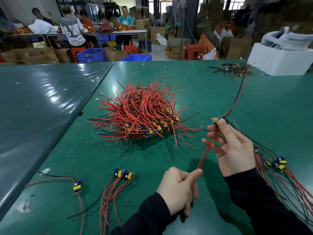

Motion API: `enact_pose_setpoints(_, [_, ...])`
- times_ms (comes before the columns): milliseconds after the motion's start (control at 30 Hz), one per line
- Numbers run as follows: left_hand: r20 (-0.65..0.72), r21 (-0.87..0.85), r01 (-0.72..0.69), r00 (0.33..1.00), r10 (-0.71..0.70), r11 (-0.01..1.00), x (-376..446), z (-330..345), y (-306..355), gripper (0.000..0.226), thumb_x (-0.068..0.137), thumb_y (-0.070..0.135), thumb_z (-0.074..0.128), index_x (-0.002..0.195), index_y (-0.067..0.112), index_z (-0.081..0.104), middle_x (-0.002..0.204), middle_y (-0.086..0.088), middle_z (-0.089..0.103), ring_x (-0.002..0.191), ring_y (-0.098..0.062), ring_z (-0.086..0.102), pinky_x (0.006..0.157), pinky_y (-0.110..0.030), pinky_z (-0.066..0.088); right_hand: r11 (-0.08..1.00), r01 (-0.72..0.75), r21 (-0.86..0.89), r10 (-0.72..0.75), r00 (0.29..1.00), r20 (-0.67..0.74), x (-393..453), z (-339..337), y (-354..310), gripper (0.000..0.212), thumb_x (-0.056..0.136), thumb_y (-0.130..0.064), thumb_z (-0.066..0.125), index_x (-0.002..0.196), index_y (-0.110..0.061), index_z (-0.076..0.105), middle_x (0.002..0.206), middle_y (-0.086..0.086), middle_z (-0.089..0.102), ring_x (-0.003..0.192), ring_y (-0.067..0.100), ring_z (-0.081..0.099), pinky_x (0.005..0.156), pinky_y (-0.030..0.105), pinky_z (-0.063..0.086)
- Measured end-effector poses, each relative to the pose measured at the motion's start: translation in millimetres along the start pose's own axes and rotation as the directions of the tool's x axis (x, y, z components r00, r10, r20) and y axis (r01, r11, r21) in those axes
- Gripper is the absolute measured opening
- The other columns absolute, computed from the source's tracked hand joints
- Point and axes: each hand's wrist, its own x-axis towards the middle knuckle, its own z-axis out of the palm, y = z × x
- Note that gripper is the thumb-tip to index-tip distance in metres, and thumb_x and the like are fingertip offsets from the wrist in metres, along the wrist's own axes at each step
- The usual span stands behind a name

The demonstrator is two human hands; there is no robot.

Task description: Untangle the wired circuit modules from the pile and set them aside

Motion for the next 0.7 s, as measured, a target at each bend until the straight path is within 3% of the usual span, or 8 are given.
enact_pose_setpoints(133, [0.089,-0.133,-0.011,0.996,0.023,0.991,-1.7,-3.5,5.3,0.033,0.096,0.037,0.051,0.076,0.014,0.063,0.041,-0.002,0.052,0.031,-0.012,0.050,0.034,-0.017,0.042,0.992,0.002,-0.127,-0.001,1.000,0.004,16.4,-21.0,-28.9,0.018,0.074,-0.026,0.064,0.070,-0.016,0.077,0.063,-0.001,0.069,0.051,0.005,0.062,0.052,0.018,0.053])
enact_pose_setpoints(200, [0.048,-0.139,-0.044,0.998,0.051,0.989,-1.4,-5.0,6.2,0.025,0.095,0.033,0.054,0.085,0.012,0.063,0.045,-0.002,0.053,0.032,-0.013,0.049,0.033,-0.019,0.041,0.956,-0.092,-0.279,0.091,0.996,-0.018,28.6,-41.1,-49.2,0.022,0.079,-0.024,0.063,0.066,-0.011,0.076,0.059,0.002,0.068,0.048,0.007,0.062,0.049,0.018,0.053])
enact_pose_setpoints(367, [-0.086,-0.109,-0.146,0.987,0.137,0.983,1.4,-12.3,8.0,0.016,0.094,0.019,0.057,0.088,0.016,0.071,0.048,0.000,0.052,0.036,-0.013,0.046,0.037,-0.019,0.041,0.706,-0.345,-0.619,0.337,0.932,-0.136,47.8,-92.7,-72.3,0.023,0.090,-0.012,0.060,0.077,0.007,0.063,0.055,0.016,0.063,0.042,0.018,0.060,0.042,0.023,0.052])
enact_pose_setpoints(433, [-0.112,-0.104,-0.158,0.983,0.147,0.982,1.9,-12.4,7.5,0.017,0.090,0.020,0.063,0.076,0.017,0.072,0.047,0.002,0.051,0.036,-0.012,0.045,0.038,-0.019,0.040,0.395,-0.320,-0.861,0.360,0.916,-0.175,50.1,-102.1,-69.7,0.032,0.092,-0.018,0.060,0.071,0.006,0.062,0.051,0.013,0.062,0.040,0.020,0.056,0.040,0.021,0.047])
enact_pose_setpoints(467, [-0.112,-0.100,-0.159,0.983,0.148,0.982,1.8,-12.1,7.1,0.019,0.087,0.021,0.067,0.069,0.017,0.072,0.046,0.001,0.051,0.036,-0.011,0.044,0.039,-0.019,0.039,0.138,-0.229,-0.964,0.337,0.926,-0.172,51.4,-105.1,-66.7,0.039,0.092,-0.028,0.059,0.068,0.003,0.064,0.049,0.008,0.064,0.041,0.019,0.056,0.041,0.020,0.045])
enact_pose_setpoints(533, [-0.112,-0.082,-0.169,0.981,0.159,0.982,0.7,-11.5,7.3,0.028,0.082,0.029,0.071,0.058,0.017,0.067,0.044,0.001,0.050,0.036,-0.012,0.044,0.042,-0.020,0.038,-0.358,0.007,-0.934,0.283,0.954,-0.101,52.4,-103.9,-63.8,0.051,0.092,-0.047,0.051,0.063,-0.007,0.065,0.047,0.000,0.063,0.047,0.017,0.058,0.045,0.021,0.041])
enact_pose_setpoints(600, [-0.139,-0.043,-0.195,0.972,0.187,0.980,0.1,-11.3,8.3,0.037,0.081,0.038,0.068,0.052,0.016,0.062,0.040,-0.001,0.049,0.036,-0.015,0.045,0.042,-0.020,0.038,-0.590,0.076,-0.804,0.233,0.969,-0.079,54.3,-97.5,-65.1,0.060,0.090,-0.061,0.043,0.060,-0.010,0.054,0.053,-0.001,0.056,0.059,0.019,0.058,0.054,0.023,0.044])
enact_pose_setpoints(700, [-0.188,-0.031,-0.223,0.959,0.214,0.974,1.4,-10.3,7.5,0.041,0.095,0.032,0.054,0.060,0.011,0.061,0.038,-0.002,0.049,0.035,-0.017,0.045,0.042,-0.018,0.037,-0.772,0.085,-0.629,0.176,0.981,-0.084,57.4,-80.5,-70.9,0.067,0.081,-0.077,0.032,0.061,-0.015,0.043,0.063,-0.001,0.043,0.068,0.021,0.052,0.071,0.027,0.050])
